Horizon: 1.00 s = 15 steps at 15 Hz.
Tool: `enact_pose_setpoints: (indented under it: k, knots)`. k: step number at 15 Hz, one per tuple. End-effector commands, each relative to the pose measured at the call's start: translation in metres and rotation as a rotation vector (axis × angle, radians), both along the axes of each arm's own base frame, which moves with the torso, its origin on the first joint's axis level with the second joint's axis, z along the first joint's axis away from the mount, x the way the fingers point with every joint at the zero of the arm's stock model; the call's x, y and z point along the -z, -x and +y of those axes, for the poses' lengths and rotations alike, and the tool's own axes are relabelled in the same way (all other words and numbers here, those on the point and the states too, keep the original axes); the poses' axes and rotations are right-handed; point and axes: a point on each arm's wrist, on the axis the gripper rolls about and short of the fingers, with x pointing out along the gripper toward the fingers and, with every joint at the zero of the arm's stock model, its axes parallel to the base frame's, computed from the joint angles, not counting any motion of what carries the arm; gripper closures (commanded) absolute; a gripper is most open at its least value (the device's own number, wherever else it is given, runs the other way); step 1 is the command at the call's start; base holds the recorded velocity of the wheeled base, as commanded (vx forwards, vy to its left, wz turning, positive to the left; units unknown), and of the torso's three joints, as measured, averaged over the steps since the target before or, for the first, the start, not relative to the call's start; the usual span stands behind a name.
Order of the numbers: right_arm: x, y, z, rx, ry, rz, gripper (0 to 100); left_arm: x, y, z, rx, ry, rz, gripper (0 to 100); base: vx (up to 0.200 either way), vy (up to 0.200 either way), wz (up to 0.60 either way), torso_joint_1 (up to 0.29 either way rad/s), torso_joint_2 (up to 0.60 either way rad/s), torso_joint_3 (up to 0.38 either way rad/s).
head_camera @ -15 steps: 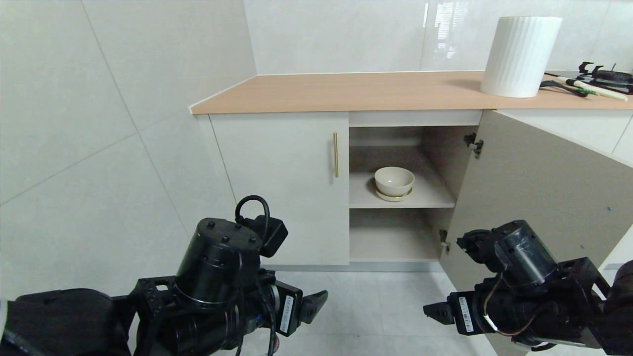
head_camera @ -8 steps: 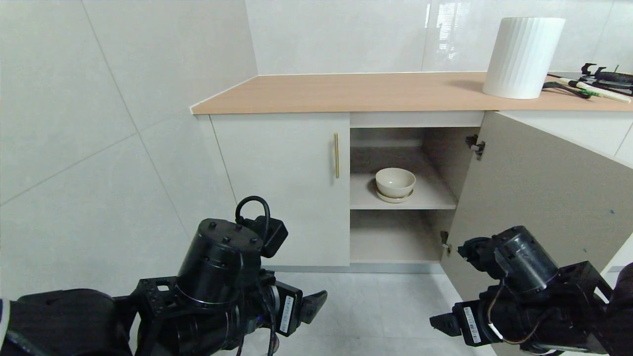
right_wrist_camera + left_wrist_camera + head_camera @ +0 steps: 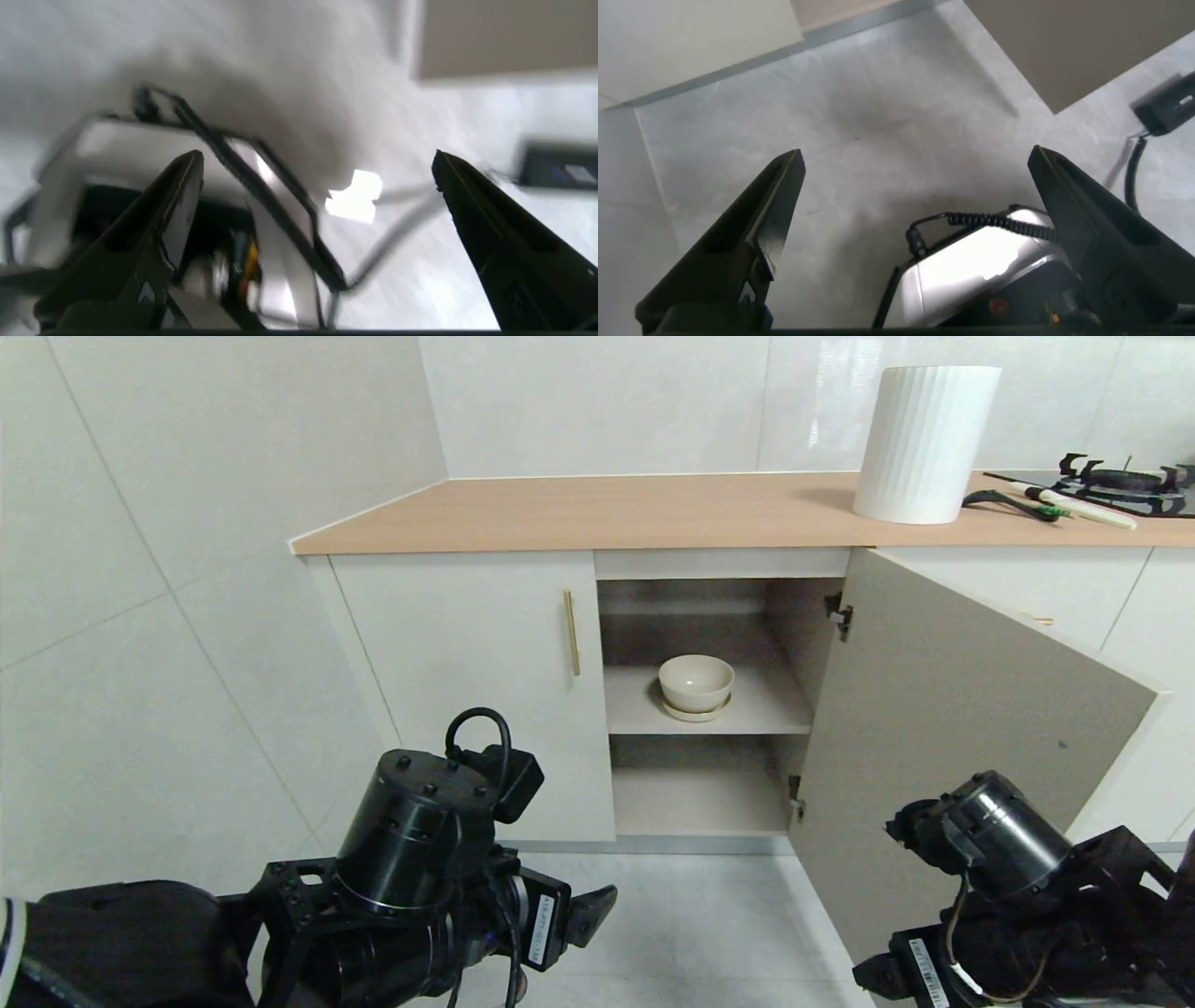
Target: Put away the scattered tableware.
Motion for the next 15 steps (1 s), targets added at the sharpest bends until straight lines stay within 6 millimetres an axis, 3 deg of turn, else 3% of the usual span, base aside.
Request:
enact_pose_setpoints:
  k: [1, 2, 4, 7, 11, 12, 13, 15]
  knots:
    - [-0.004, 0.010, -0.007, 0.005, 0.002, 0.024, 0, 0.000, 0.000, 0.000, 0.000, 0.000, 0.000, 0, 0.000, -0.200, 0.00, 0.007, 0.00, 0.002]
    - [-0.001, 0.012, -0.008, 0.004, 0.010, 0.038, 0, 0.000, 0.000, 0.000, 0.000, 0.001, -0.001, 0, 0.000, -0.200, 0.00, 0.002, 0.00, 0.007]
    - [0.028, 0.027, -0.023, 0.071, 0.079, 0.166, 0, -0.002, 0.000, 0.000, -0.001, 0.006, -0.006, 0, 0.000, -0.100, 0.00, -0.001, 0.00, 0.004]
    - [0.033, 0.029, -0.042, 0.169, 0.088, 0.188, 0, -0.004, 0.000, 0.001, 0.000, 0.011, -0.013, 0, 0.000, 0.000, 0.00, 0.000, 0.00, 0.000]
    - [0.027, 0.016, -0.074, 0.359, 0.054, 0.137, 0, -0.007, 0.001, 0.002, -0.001, 0.018, -0.019, 0, 0.000, 0.000, 0.00, 0.000, 0.00, 0.000]
    - [0.019, 0.008, -0.091, 0.465, 0.022, 0.042, 0, -0.008, 0.002, 0.002, -0.001, 0.021, -0.022, 0, 0.000, 0.000, 0.00, 0.000, 0.00, 0.000]
    - [0.019, 0.008, -0.091, 0.465, 0.022, 0.042, 0, -0.008, 0.002, 0.002, -0.001, 0.021, -0.022, 0, 0.000, 0.000, 0.00, 0.000, 0.00, 0.000]
    - [0.005, -0.002, -0.118, 0.567, 0.012, -0.107, 0, -0.008, 0.002, 0.002, -0.001, 0.021, -0.022, 0, 0.000, 0.000, 0.00, 0.000, 0.00, 0.000]
